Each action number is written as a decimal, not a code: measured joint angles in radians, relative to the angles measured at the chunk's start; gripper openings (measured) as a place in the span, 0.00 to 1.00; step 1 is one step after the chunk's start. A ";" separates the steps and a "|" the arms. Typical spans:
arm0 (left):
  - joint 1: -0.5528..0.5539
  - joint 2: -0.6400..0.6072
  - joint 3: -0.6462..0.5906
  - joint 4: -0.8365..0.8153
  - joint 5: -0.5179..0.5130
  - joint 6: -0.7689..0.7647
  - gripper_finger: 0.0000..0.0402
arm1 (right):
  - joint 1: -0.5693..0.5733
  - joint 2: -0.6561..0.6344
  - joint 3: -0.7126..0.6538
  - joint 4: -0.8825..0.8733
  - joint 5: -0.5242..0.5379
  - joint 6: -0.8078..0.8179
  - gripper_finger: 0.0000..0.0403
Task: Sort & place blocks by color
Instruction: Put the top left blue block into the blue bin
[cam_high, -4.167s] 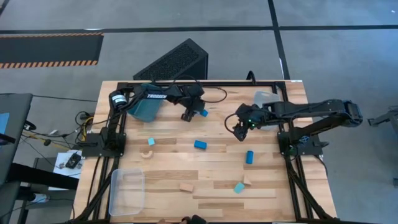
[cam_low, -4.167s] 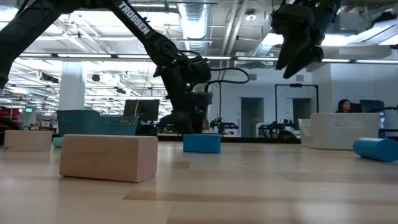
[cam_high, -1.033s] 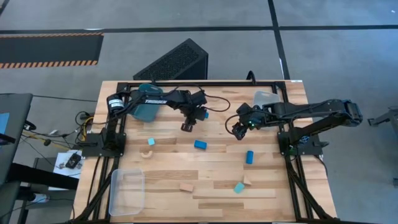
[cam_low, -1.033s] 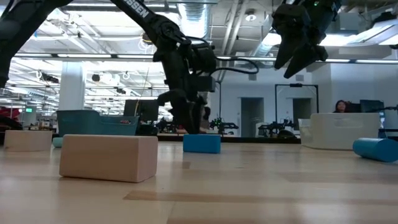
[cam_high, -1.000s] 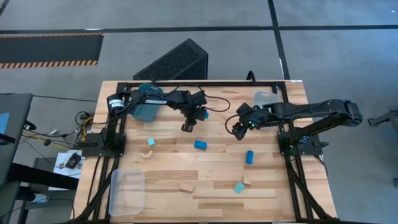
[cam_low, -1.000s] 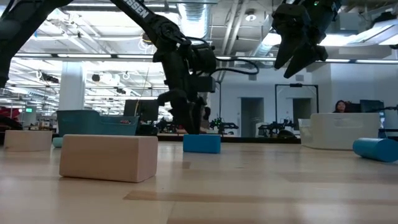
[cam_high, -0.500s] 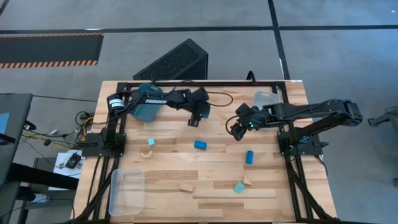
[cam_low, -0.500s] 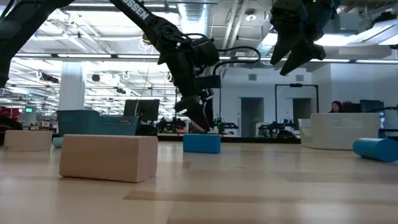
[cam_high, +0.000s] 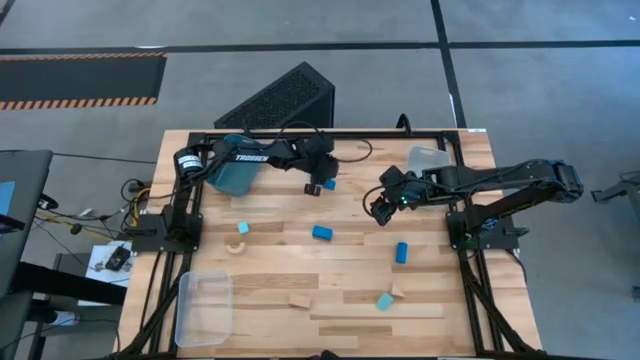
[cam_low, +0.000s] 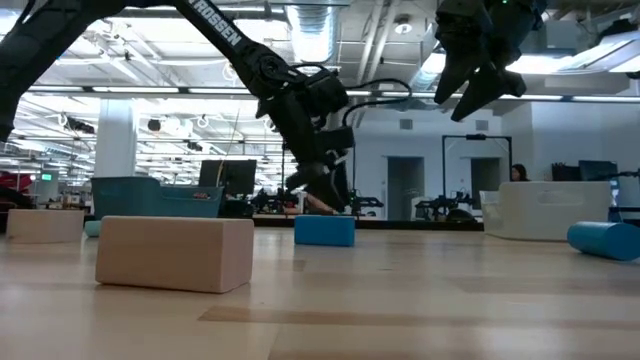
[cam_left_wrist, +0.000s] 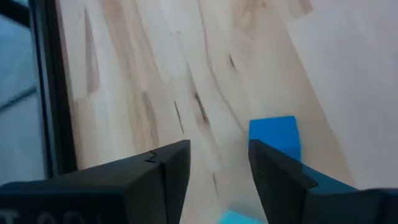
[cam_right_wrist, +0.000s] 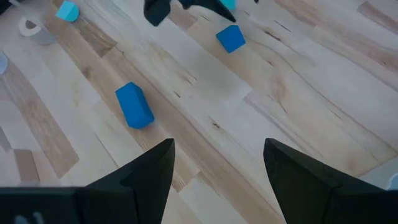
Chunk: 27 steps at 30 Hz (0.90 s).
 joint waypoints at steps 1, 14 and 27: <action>0.000 0.006 0.005 0.002 0.003 0.018 0.37 | 0.000 0.000 0.000 -0.001 0.000 0.005 0.67; -0.015 0.030 0.007 -0.027 -0.042 0.018 0.32 | 0.023 0.000 0.000 -0.006 0.000 0.063 0.67; -0.088 0.026 0.007 -0.217 -0.062 0.042 0.32 | 0.022 0.000 0.000 -0.007 0.000 0.063 0.67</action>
